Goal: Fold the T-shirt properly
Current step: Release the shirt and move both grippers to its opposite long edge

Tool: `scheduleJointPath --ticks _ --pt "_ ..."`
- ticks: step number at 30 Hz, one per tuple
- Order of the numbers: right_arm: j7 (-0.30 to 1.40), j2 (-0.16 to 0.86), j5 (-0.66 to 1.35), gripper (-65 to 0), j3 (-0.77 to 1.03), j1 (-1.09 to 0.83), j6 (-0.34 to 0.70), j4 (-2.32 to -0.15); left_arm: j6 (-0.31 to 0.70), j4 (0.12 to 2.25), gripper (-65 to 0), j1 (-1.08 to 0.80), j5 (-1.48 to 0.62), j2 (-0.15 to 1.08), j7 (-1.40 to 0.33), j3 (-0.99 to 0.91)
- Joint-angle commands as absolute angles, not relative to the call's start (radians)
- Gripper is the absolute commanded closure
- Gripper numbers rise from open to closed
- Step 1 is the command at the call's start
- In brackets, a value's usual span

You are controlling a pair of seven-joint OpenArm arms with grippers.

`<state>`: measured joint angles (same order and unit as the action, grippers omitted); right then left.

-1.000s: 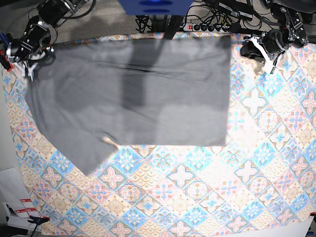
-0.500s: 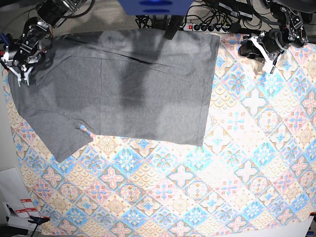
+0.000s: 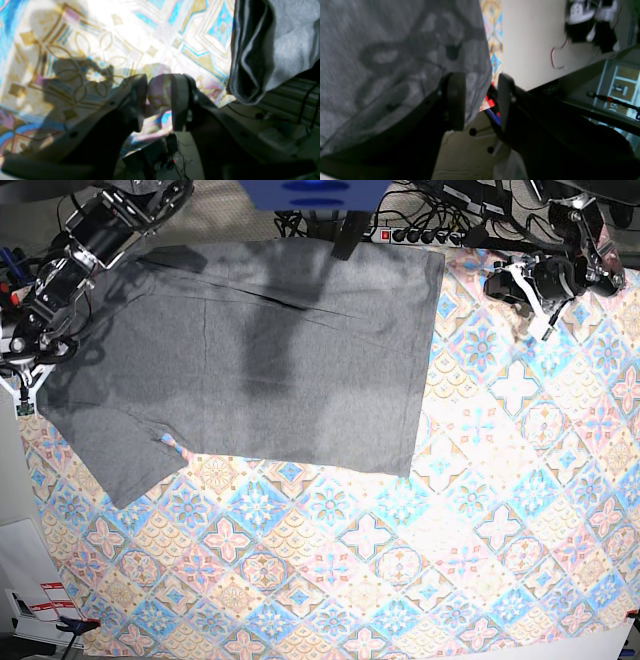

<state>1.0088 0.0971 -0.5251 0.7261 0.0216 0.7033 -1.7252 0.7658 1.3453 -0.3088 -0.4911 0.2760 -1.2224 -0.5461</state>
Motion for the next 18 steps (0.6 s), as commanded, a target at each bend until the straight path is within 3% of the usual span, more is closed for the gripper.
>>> scheduleJointPath --ticks 1,15,18 --pt "1.007 0.113 -0.536 -21.0 0.717 0.041 0.698 -1.733 0.698 1.322 -20.7 -0.274 -0.265 0.268 -1.23 -0.539" --pt "1.01 0.12 -0.547 -21.1 0.67 0.064 0.698 -1.629 0.698 1.431 -21.3 0.087 -0.259 0.128 -1.396 -0.437" --pt "1.007 0.119 -0.624 -21.1 0.67 0.104 0.698 -1.609 0.698 1.431 -27.8 0.157 -0.222 0.114 -1.396 -0.349"
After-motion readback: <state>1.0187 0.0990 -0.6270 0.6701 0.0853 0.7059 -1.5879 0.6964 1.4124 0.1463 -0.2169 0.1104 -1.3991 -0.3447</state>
